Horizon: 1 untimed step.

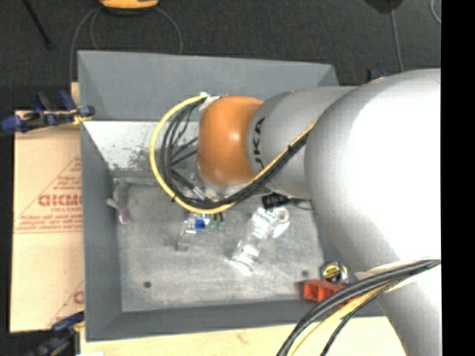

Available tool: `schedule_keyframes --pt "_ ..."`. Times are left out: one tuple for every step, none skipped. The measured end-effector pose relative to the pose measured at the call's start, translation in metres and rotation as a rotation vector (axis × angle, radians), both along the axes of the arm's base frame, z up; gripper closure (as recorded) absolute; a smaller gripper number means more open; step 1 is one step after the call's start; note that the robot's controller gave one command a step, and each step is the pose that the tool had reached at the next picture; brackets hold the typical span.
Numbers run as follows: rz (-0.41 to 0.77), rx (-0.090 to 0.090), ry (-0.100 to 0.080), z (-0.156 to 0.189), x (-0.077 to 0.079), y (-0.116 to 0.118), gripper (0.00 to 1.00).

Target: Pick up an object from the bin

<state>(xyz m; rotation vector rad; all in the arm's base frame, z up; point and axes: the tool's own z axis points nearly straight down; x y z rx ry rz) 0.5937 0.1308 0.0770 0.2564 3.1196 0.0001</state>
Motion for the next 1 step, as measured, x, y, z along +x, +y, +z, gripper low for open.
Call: schedule_keyframes --pt "-0.141 0.013 -0.001 -0.0002 0.0085 -0.0239 0.00"
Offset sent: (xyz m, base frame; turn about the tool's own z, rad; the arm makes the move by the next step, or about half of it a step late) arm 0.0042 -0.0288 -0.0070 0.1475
